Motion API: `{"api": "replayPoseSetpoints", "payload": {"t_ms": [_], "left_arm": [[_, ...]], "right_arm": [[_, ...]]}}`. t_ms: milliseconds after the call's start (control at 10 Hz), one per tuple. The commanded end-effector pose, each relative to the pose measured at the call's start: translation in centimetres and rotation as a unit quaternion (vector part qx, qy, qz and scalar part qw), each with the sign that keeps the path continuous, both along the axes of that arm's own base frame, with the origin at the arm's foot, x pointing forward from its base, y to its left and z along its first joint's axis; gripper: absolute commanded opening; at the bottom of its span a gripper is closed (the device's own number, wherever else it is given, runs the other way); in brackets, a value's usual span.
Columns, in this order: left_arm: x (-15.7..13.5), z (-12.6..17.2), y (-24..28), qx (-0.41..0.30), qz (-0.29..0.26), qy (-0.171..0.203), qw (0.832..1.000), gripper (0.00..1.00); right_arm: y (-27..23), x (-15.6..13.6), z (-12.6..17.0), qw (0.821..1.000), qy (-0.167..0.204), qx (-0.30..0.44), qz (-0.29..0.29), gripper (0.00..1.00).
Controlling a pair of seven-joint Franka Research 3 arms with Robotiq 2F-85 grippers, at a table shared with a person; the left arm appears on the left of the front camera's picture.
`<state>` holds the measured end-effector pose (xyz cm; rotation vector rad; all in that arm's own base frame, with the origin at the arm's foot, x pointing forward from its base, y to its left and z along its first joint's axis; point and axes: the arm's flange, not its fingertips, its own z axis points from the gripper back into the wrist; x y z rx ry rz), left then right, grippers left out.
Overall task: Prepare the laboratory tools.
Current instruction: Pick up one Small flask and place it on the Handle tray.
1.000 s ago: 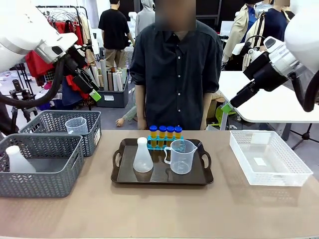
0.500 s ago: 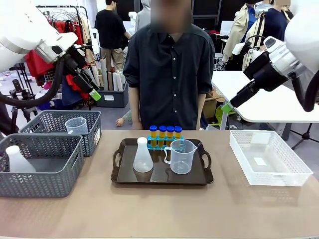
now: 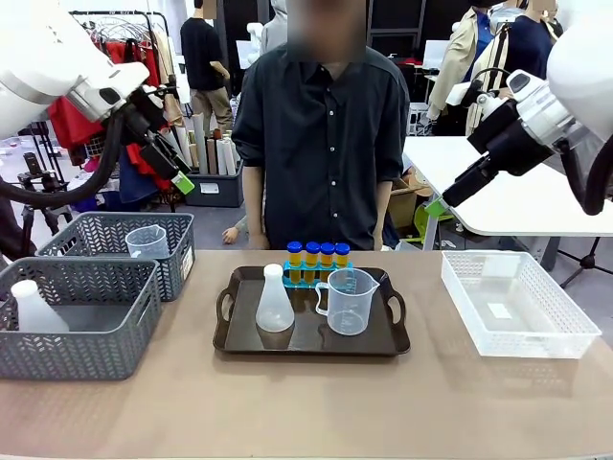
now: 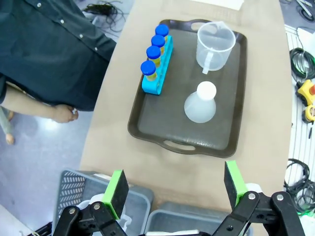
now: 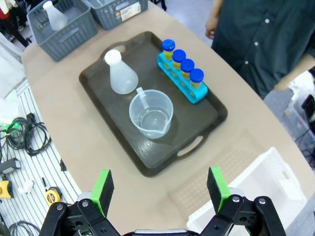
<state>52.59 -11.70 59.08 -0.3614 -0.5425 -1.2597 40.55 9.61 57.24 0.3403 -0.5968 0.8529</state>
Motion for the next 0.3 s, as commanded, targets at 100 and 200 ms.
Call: {"api": "replayPoseSetpoints", "payload": {"t_ms": [100,200], "left_arm": [[0.02,0.14,0.12,0.001,0.002,0.0,1.0,1.0],[0.02,0.14,0.12,0.001,0.002,0.0,1.0,1.0]], "right_arm": [[-0.01,0.08,0.12,1.0,0.0,0.012,0.004,1.0],[-0.01,0.08,0.12,1.0,0.0,0.012,0.004,1.0]]}}
